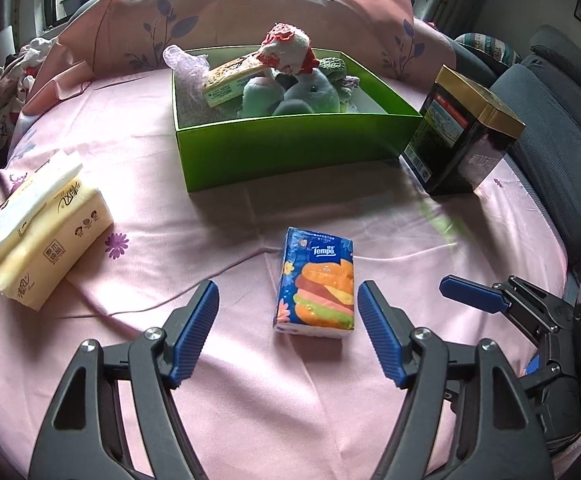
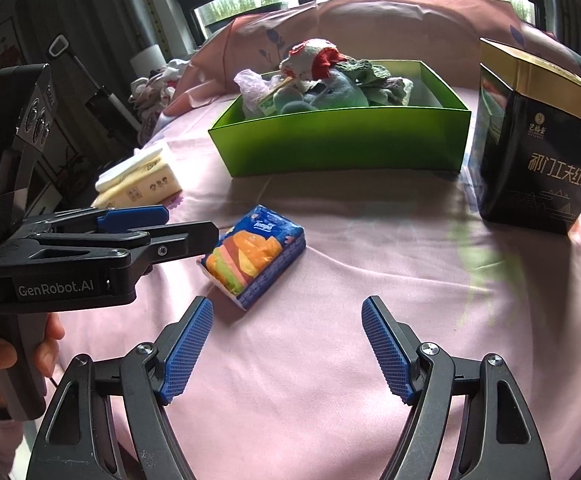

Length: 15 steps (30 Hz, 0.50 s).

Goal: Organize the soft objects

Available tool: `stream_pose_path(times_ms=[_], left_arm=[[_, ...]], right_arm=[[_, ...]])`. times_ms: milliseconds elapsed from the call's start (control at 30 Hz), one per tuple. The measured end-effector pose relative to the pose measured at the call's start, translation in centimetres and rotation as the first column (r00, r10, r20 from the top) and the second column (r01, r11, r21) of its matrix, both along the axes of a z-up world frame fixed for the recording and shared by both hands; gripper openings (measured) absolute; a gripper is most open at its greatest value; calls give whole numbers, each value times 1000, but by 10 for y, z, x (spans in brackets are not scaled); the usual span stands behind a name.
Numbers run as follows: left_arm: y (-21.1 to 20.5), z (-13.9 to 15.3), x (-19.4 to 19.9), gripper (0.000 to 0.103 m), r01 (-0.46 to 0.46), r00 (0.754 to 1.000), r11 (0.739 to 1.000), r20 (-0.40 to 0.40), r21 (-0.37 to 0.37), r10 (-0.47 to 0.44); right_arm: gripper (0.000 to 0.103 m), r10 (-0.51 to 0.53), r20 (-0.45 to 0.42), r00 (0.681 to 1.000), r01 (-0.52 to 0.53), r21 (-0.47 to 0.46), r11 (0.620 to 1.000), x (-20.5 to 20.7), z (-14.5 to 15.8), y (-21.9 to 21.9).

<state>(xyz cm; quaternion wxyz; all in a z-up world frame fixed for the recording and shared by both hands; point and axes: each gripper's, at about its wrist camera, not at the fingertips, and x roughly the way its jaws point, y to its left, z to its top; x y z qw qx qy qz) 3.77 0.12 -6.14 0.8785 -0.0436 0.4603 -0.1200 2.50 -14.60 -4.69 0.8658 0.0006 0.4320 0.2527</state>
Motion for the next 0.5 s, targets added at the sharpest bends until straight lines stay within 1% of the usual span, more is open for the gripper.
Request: stream_pose_path(times_ms=[167, 300, 500], left_arm=[[4, -5, -4, 70, 28, 1000, 999, -8, -39, -28], [-1, -8, 3, 70, 59, 998, 997, -13, -53, -59], [-9, -12, 15, 68, 96, 995, 993, -26, -73, -98]], right_arm=[[78, 50, 0, 999, -50, -16, 999, 1, -7, 17], [78, 60, -11, 998, -60, -24, 998, 6, -11, 27], [78, 73, -2, 997, -73, -43, 996, 13, -12, 35]])
